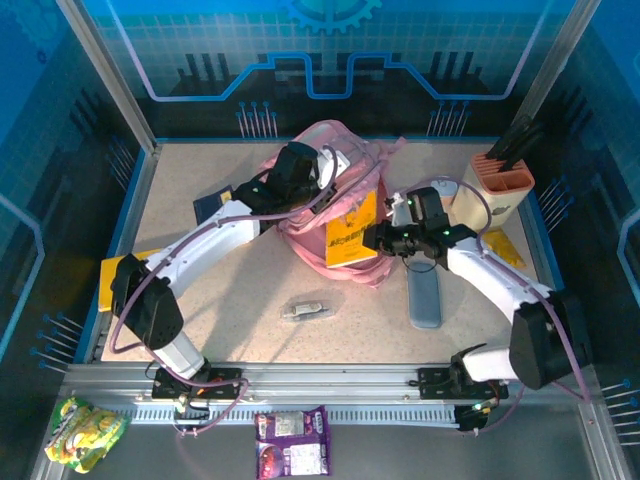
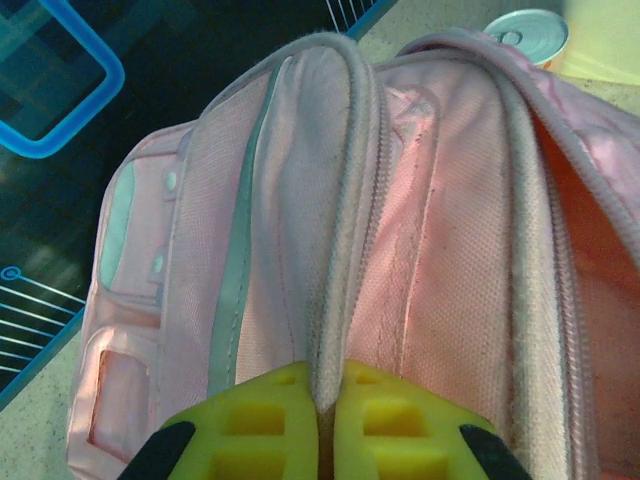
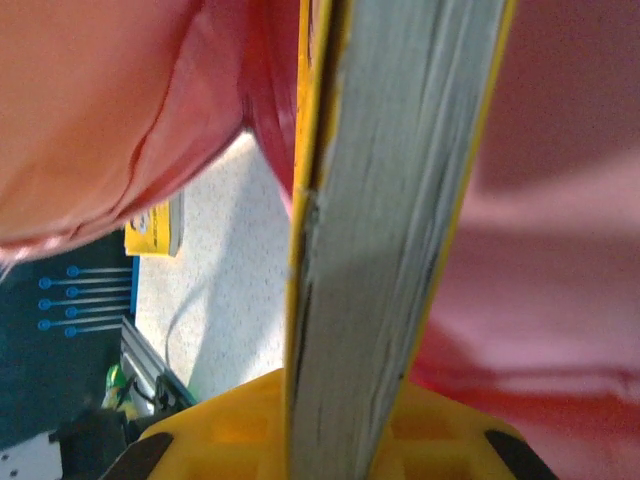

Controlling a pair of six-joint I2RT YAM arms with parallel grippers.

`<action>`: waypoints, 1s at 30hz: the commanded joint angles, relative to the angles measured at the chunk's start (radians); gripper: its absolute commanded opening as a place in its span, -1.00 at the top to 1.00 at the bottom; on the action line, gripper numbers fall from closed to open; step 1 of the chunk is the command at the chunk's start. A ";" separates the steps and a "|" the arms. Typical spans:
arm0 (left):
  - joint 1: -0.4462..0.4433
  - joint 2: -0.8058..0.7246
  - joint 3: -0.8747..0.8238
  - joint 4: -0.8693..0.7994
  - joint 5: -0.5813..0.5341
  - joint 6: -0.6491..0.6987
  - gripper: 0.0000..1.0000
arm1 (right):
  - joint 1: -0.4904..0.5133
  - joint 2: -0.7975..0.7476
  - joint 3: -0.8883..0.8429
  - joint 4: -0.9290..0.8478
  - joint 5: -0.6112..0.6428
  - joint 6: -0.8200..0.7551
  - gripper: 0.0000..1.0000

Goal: Pack the student bag

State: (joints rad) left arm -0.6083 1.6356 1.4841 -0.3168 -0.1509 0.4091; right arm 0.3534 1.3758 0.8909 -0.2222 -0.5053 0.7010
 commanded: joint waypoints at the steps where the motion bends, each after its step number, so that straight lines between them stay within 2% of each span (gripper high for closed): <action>1: -0.011 -0.076 0.019 0.107 0.102 -0.016 1.00 | 0.009 0.077 0.008 0.275 -0.004 0.030 0.94; 6: 0.000 -0.075 0.005 0.110 0.129 -0.025 1.00 | 0.041 0.186 0.054 0.348 0.006 0.027 0.93; 11: 0.015 -0.079 -0.010 0.119 0.167 -0.042 1.00 | 0.055 0.281 0.084 0.367 0.044 0.025 0.84; 16: 0.023 -0.083 -0.024 0.114 0.185 -0.045 1.00 | 0.053 0.387 0.167 0.295 0.083 -0.012 0.49; 19: 0.030 -0.088 -0.040 0.116 0.172 -0.045 1.00 | 0.053 0.385 0.161 0.286 0.106 -0.021 0.10; 20: 0.032 -0.090 -0.045 0.117 0.172 -0.047 1.00 | 0.053 0.377 0.157 0.281 0.112 -0.026 0.04; 23: 0.041 -0.095 -0.061 0.132 0.179 -0.060 1.00 | 0.060 0.341 0.152 0.211 0.141 -0.061 -0.09; 26: 0.045 -0.091 -0.066 0.126 0.188 -0.063 1.00 | 0.079 0.281 0.130 0.088 0.244 -0.105 -0.25; 30: 0.047 -0.077 -0.067 0.118 0.184 -0.062 1.00 | 0.098 0.210 0.077 0.017 0.273 -0.128 -0.33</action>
State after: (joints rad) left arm -0.5667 1.6089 1.4067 -0.2863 -0.0063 0.3653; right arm 0.4278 1.6558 0.9920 -0.1234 -0.2863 0.6231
